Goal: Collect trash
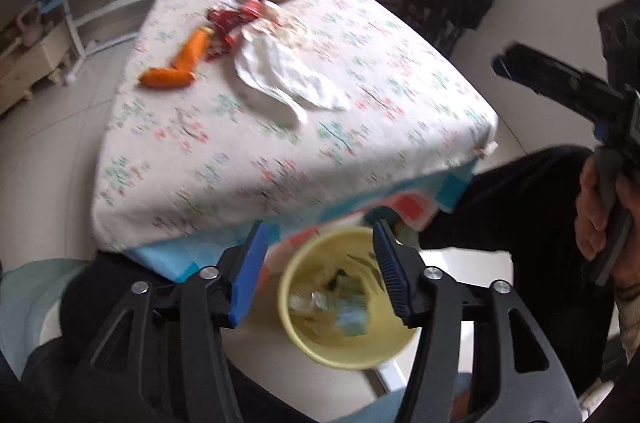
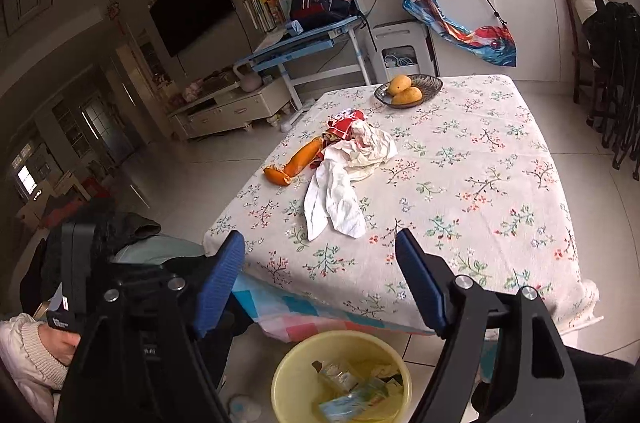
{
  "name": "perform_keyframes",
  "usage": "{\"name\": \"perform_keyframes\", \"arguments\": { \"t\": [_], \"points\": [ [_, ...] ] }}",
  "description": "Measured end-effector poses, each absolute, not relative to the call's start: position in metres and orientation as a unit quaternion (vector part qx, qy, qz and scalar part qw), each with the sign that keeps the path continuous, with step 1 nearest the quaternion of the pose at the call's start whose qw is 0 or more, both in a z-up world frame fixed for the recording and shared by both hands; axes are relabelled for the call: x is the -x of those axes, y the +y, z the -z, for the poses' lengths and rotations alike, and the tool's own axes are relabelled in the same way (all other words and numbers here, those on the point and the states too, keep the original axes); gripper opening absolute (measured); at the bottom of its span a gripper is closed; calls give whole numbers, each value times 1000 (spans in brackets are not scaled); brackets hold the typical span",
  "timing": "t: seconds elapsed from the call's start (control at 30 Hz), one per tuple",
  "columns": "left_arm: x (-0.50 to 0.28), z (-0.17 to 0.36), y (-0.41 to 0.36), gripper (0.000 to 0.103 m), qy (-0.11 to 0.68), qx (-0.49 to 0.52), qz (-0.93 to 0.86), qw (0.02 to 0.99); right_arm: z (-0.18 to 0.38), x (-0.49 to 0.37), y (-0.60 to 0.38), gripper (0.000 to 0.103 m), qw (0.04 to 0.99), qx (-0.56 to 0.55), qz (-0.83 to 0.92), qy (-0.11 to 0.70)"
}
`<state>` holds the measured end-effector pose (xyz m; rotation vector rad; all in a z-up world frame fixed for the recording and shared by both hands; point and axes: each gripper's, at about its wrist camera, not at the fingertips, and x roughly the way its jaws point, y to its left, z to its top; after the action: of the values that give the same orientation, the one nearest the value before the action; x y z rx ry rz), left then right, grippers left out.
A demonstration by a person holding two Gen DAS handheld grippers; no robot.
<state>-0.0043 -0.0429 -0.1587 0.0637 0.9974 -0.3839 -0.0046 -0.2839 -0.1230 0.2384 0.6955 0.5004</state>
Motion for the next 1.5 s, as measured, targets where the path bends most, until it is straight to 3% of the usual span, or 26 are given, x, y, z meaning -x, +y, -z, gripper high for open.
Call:
{"name": "perform_keyframes", "arguments": {
  "t": [0.07, 0.37, 0.63, 1.5],
  "points": [
    [-30, 157, -30, 65, 467, -13, 143, 872, 124, -9, -282, 75, 902, -116, -248, 334],
    [-179, 209, -18, 66, 500, 11, 44, 865, 153, -47, -286, 75, 890, -157, -245, 352],
    [-261, 226, -45, 96, 486, -37, 12, 873, 164, -61, -287, 75, 874, -188, -245, 375],
    [-274, 228, -50, 96, 474, -34, 10, 880, 165, -42, -247, 77, 880, -124, -246, 387]
  ]
}}
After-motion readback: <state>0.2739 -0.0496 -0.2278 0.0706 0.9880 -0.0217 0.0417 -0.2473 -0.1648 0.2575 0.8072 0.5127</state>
